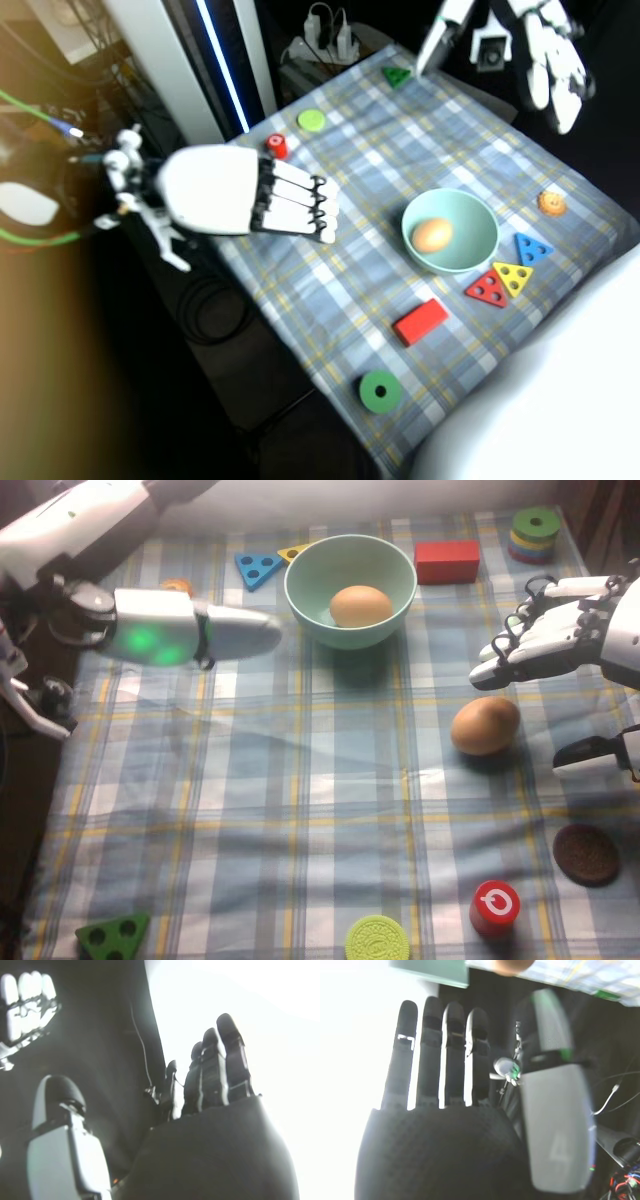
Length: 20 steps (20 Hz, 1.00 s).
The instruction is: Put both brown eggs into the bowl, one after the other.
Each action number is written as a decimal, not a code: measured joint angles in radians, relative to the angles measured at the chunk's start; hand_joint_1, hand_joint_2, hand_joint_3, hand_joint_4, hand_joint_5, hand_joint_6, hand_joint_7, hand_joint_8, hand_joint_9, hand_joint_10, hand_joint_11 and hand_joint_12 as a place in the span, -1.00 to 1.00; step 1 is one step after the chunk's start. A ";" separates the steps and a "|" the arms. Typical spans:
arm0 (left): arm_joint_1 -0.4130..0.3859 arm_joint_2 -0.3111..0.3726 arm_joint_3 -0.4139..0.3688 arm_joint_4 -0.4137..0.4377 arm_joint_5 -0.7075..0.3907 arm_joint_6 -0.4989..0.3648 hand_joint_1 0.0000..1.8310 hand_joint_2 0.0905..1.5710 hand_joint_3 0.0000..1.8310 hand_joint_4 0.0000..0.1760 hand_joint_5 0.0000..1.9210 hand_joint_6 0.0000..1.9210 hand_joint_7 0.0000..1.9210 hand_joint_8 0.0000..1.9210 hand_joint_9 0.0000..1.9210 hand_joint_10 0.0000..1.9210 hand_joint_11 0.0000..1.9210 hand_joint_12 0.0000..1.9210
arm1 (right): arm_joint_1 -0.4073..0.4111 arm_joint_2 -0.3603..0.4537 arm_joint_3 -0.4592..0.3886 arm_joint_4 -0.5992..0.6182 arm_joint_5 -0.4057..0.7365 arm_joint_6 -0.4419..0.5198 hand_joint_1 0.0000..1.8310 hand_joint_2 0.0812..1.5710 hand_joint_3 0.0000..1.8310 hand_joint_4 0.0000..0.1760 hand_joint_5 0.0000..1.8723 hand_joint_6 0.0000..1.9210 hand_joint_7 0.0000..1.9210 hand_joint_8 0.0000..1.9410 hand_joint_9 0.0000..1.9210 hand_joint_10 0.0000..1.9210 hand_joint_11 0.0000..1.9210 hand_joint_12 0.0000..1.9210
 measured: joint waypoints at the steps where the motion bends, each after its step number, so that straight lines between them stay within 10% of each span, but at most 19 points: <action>1: 0.013 0.006 -0.008 -0.011 -0.015 0.001 0.06 -0.01 -1.00 1.00 -0.90 -1.00 -0.83 -1.00 -0.77 -0.99 -1.00 -0.25 | 0.011 -0.012 0.017 -0.012 -0.021 0.014 -0.01 0.17 -1.00 -1.00 -0.27 -1.00 -0.27 -1.00 -0.29 -1.00 -0.64 -0.37; 3: 0.028 0.006 -0.009 -0.044 -0.041 0.000 0.08 0.00 -1.00 1.00 -0.90 -1.00 -0.81 -1.00 -0.76 -0.99 -1.00 -0.32 | 0.047 -0.042 0.044 -0.045 -0.078 0.024 -0.12 0.21 -1.00 -1.00 -0.33 -1.00 -0.25 -1.00 -0.24 -1.00 -0.75 0.07; 11: 0.076 0.024 -0.011 -0.107 -0.069 -0.022 -0.22 0.13 -1.00 1.00 -0.89 -1.00 -0.85 -0.99 -0.79 -1.00 -1.00 -0.36 | 0.116 -0.134 0.105 -0.133 -0.193 0.047 0.34 0.19 -1.00 -1.00 -0.21 -0.96 -0.19 -0.98 -0.21 -0.97 -0.85 0.35; 12: 0.078 0.024 -0.011 -0.107 -0.069 -0.025 -0.23 0.14 -1.00 1.00 -0.89 -1.00 -0.85 -1.00 -0.79 -1.00 -1.00 -0.38 | 0.118 -0.139 0.114 -0.127 -0.193 0.049 0.34 0.18 -1.00 -1.00 -0.07 -0.99 -0.11 -0.89 -0.36 -0.42 -0.85 0.64; 13: 0.078 0.024 -0.011 -0.108 -0.067 -0.026 -0.23 0.14 -1.00 1.00 -0.89 -1.00 -0.85 -1.00 -0.79 -1.00 -1.00 -0.38 | 0.118 -0.141 0.116 -0.119 -0.194 0.050 0.34 0.18 -1.00 -1.00 -0.07 -0.99 -0.11 -0.89 -0.36 -0.42 -0.85 0.64; 14: 0.080 0.024 -0.011 -0.110 -0.069 -0.031 -0.23 0.14 -1.00 1.00 -0.89 -1.00 -0.85 -1.00 -0.79 -1.00 -1.00 -0.35 | 0.118 -0.143 0.122 -0.116 -0.195 0.052 0.36 0.34 -1.00 -1.00 0.12 -0.26 0.08 0.00 -0.23 -0.05 -0.50 0.66; 20: 0.091 0.024 -0.011 -0.122 -0.070 -0.049 -0.28 0.15 -1.00 1.00 -0.87 -0.99 -0.82 -0.99 -0.77 -0.99 -1.00 -0.30 | 0.124 -0.145 0.119 -0.125 -0.188 0.055 0.35 0.33 -1.00 -0.64 0.10 -0.06 0.16 -0.22 -0.07 -0.38 -0.51 0.51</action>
